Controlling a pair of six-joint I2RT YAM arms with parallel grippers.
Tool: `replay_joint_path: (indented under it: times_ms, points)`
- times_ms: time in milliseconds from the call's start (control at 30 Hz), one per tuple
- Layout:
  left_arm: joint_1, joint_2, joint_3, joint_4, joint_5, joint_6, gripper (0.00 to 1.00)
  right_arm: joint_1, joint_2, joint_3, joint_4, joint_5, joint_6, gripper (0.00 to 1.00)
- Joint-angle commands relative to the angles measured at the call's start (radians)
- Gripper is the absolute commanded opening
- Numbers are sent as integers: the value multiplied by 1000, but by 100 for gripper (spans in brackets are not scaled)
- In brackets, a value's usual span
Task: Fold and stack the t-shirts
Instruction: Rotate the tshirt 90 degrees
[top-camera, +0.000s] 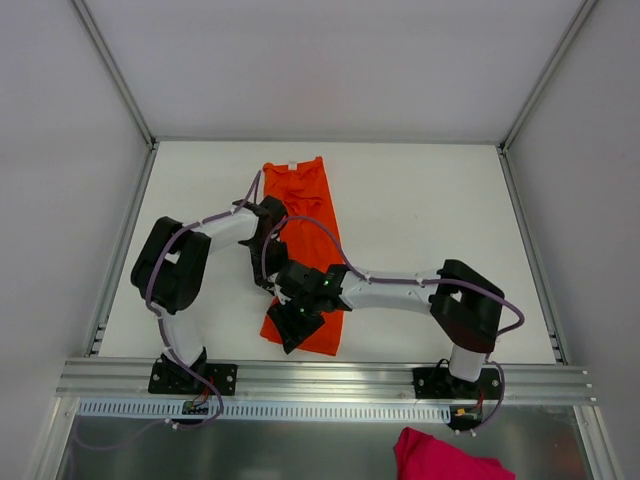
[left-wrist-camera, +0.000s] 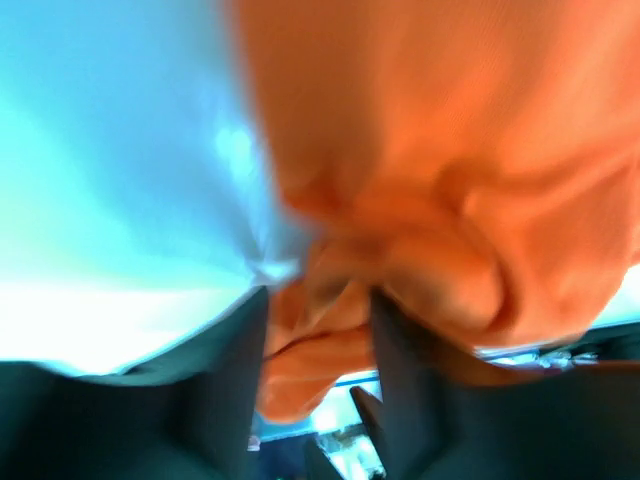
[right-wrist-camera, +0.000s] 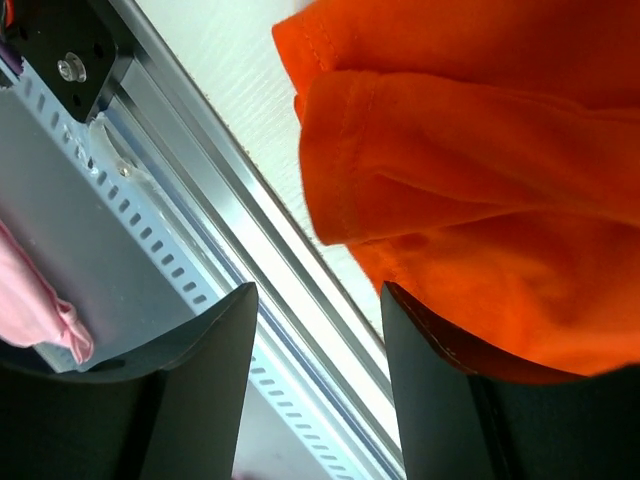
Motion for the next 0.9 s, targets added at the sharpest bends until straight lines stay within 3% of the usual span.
replay_joint_path:
  times_ms: [0, 33, 133, 267, 433, 600, 867]
  points:
    - [2, -141, -59, 29, -93, -27, 49, 59, -103, 13, -32, 152, 76, 56]
    - [0, -180, -66, 18, -114, -29, 57, 64, -125, -27, -24, 177, 104, 56]
    - [-1, -253, -76, -39, -151, -40, 62, 62, -217, -102, 31, 200, 135, 56]
    - [-7, -320, -127, -45, -133, -70, 63, 64, -246, -130, -10, 226, 110, 56]
    - [-13, -401, -265, 32, -88, -129, 59, 70, -300, -173, 65, 350, 110, 49]
    - [-9, -583, -342, 75, -224, -199, 61, 113, -196, -136, 140, 374, 64, 51]
    - [157, -636, -322, 67, -234, -150, 61, 188, -29, -1, 180, 374, 9, 54]
